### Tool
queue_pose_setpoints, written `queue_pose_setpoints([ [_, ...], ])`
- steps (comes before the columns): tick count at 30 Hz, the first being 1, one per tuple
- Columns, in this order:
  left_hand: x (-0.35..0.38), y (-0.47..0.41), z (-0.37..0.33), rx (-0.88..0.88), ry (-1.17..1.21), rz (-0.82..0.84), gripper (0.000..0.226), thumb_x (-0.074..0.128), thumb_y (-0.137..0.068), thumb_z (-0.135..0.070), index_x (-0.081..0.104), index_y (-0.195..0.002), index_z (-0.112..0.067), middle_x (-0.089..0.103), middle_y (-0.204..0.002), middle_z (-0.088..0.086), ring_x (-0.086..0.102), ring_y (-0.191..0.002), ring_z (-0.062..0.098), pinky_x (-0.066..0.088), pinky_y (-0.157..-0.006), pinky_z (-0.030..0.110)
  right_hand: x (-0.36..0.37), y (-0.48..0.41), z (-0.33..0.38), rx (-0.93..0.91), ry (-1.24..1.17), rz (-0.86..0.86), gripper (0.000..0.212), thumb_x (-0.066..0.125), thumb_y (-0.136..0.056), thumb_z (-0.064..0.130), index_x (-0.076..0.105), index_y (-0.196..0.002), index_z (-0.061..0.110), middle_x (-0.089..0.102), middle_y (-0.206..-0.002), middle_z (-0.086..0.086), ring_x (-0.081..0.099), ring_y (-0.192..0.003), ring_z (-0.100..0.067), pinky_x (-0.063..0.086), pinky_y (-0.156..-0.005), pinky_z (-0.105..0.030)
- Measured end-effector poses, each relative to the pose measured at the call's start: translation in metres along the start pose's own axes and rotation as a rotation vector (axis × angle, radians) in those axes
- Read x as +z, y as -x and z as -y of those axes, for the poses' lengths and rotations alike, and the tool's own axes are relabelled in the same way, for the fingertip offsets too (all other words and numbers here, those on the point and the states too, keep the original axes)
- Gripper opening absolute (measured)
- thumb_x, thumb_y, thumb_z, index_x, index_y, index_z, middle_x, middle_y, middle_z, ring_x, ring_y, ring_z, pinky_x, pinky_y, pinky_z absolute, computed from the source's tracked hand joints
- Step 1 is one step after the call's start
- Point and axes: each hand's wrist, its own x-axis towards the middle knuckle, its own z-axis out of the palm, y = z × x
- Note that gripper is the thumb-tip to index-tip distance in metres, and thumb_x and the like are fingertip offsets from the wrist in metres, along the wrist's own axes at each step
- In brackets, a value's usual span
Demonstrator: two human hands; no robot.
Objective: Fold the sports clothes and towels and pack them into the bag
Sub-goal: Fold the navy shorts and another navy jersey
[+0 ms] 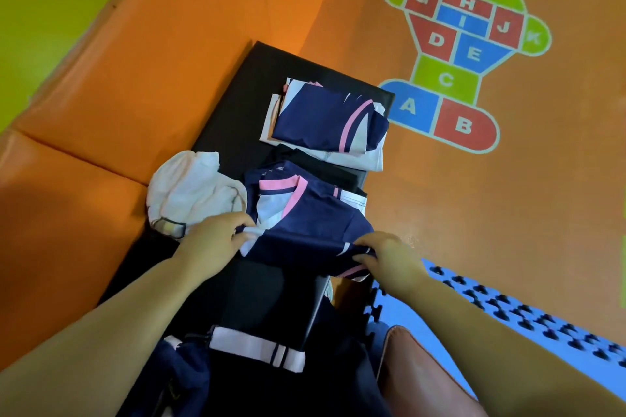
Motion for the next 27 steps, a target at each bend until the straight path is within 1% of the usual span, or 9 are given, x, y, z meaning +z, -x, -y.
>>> queue_pose_setpoints([
  [5, -0.012, -0.061, -0.013, -0.038, 0.059, -0.071, 0.011, 0.058, -0.092, -0.020, 0.062, -0.101, -0.023, 0.066, -0.091, 0.000, 0.060, -0.081, 0.018, 0.052, -0.079, 0.038, -0.024, -0.051, -0.008, 0.043, -0.039, -0.045, 0.021, 0.058, -0.092, 0.025, 0.064, -0.112, 0.021, 0.063, -0.110, 0.000, 0.057, -0.097, -0.022, 0.046, -0.080, -0.032],
  [8, -0.012, -0.088, -0.016, -0.041, 0.096, -0.142, 0.019, 0.059, -0.091, -0.017, 0.062, -0.109, -0.021, 0.065, -0.099, -0.001, 0.059, -0.083, 0.016, 0.048, -0.078, 0.029, -0.031, -0.078, -0.012, 0.115, -0.060, -0.097, 0.019, 0.055, -0.093, 0.026, 0.063, -0.110, 0.024, 0.064, -0.109, -0.002, 0.057, -0.096, -0.023, 0.049, -0.082, -0.035],
  [10, -0.009, -0.097, -0.014, -0.053, 0.109, -0.193, 0.027, 0.060, -0.090, -0.017, 0.060, -0.116, -0.021, 0.058, -0.108, -0.004, 0.057, -0.082, 0.011, 0.046, -0.078, 0.026, -0.034, -0.090, -0.014, 0.171, -0.026, -0.144, 0.023, 0.052, -0.094, 0.025, 0.061, -0.116, 0.021, 0.060, -0.115, -0.003, 0.054, -0.104, -0.024, 0.048, -0.086, -0.038],
  [12, -0.004, -0.098, -0.012, -0.069, 0.109, -0.204, 0.029, 0.062, -0.089, -0.019, 0.058, -0.118, -0.022, 0.051, -0.109, -0.008, 0.054, -0.077, 0.003, 0.043, -0.070, 0.019, -0.035, -0.096, -0.016, 0.207, -0.018, -0.166, 0.026, 0.051, -0.095, 0.024, 0.059, -0.118, 0.018, 0.057, -0.119, -0.003, 0.051, -0.110, -0.025, 0.046, -0.089, -0.038],
  [14, 0.004, -0.092, -0.009, -0.098, 0.123, -0.175, 0.027, 0.064, -0.088, -0.018, 0.059, -0.115, -0.020, 0.051, -0.108, -0.007, 0.053, -0.078, 0.003, 0.038, -0.066, 0.015, -0.035, -0.096, -0.017, 0.220, -0.045, -0.144, 0.026, 0.052, -0.094, 0.025, 0.059, -0.117, 0.018, 0.058, -0.118, -0.003, 0.052, -0.108, -0.024, 0.047, -0.089, -0.037],
  [19, 0.038, -0.071, 0.000, -0.239, 0.263, -0.103, 0.018, 0.070, -0.081, -0.014, 0.061, -0.096, -0.019, 0.062, -0.098, 0.005, 0.062, -0.081, 0.023, 0.048, -0.075, 0.030, -0.018, -0.087, -0.023, 0.285, -0.108, 0.000, 0.031, 0.056, -0.092, 0.027, 0.055, -0.121, 0.017, 0.058, -0.117, -0.003, 0.055, -0.103, -0.022, 0.046, -0.084, -0.032],
  [21, 0.055, -0.064, 0.002, -0.331, 0.271, -0.058, 0.029, 0.073, -0.080, -0.021, 0.059, -0.104, -0.015, 0.059, -0.103, 0.008, 0.060, -0.086, 0.025, 0.049, -0.082, 0.034, -0.007, -0.084, -0.027, 0.328, -0.103, 0.078, 0.039, 0.056, -0.092, 0.029, 0.048, -0.127, 0.016, 0.055, -0.120, -0.005, 0.055, -0.103, -0.024, 0.046, -0.083, -0.033],
  [24, 0.077, -0.060, 0.008, -0.448, 0.261, -0.009, 0.055, 0.075, -0.077, -0.031, 0.051, -0.122, -0.009, 0.054, -0.120, 0.012, 0.056, -0.106, 0.030, 0.045, -0.094, 0.040, 0.013, -0.080, -0.033, 0.397, -0.120, 0.174, 0.056, 0.058, -0.091, 0.035, 0.034, -0.135, 0.011, 0.046, -0.131, -0.011, 0.050, -0.114, -0.030, 0.045, -0.091, -0.039],
  [27, 0.088, -0.064, 0.011, -0.524, 0.175, -0.012, 0.063, 0.071, -0.080, -0.038, 0.045, -0.128, -0.007, 0.049, -0.130, 0.015, 0.051, -0.115, 0.036, 0.043, -0.095, 0.045, 0.034, -0.080, -0.034, 0.465, -0.186, 0.218, 0.065, 0.059, -0.090, 0.039, 0.027, -0.137, 0.008, 0.041, -0.134, -0.015, 0.045, -0.119, -0.034, 0.042, -0.095, -0.044],
])
